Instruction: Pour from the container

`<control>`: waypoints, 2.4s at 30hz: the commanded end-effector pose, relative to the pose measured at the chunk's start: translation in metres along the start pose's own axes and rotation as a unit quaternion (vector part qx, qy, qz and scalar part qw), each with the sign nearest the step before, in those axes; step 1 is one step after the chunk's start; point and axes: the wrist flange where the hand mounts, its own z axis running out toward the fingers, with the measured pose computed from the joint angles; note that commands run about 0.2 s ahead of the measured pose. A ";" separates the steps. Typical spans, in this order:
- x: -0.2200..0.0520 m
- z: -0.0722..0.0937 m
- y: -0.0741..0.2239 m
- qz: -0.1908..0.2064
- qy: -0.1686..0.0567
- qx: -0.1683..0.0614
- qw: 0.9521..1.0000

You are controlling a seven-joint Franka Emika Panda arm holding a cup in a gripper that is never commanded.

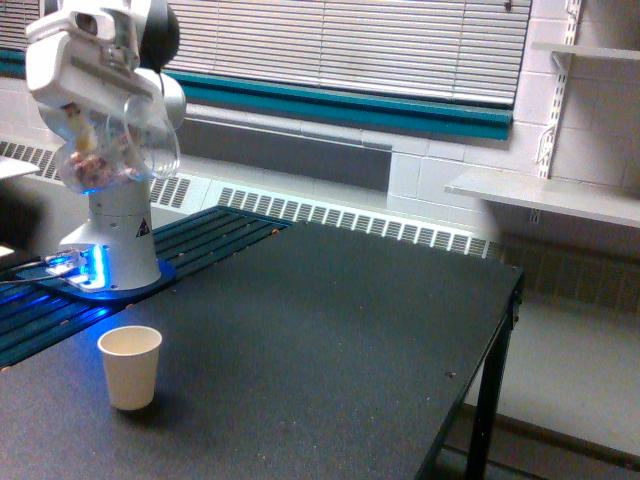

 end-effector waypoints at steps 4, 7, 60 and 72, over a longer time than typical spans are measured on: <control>-0.017 0.017 0.010 -0.020 -0.007 -0.012 1.000; -0.020 0.021 0.012 -0.027 -0.009 -0.013 1.000; -0.028 0.056 0.059 -0.138 -0.043 -0.092 0.985; -0.027 0.055 0.041 -0.174 -0.047 -0.101 0.978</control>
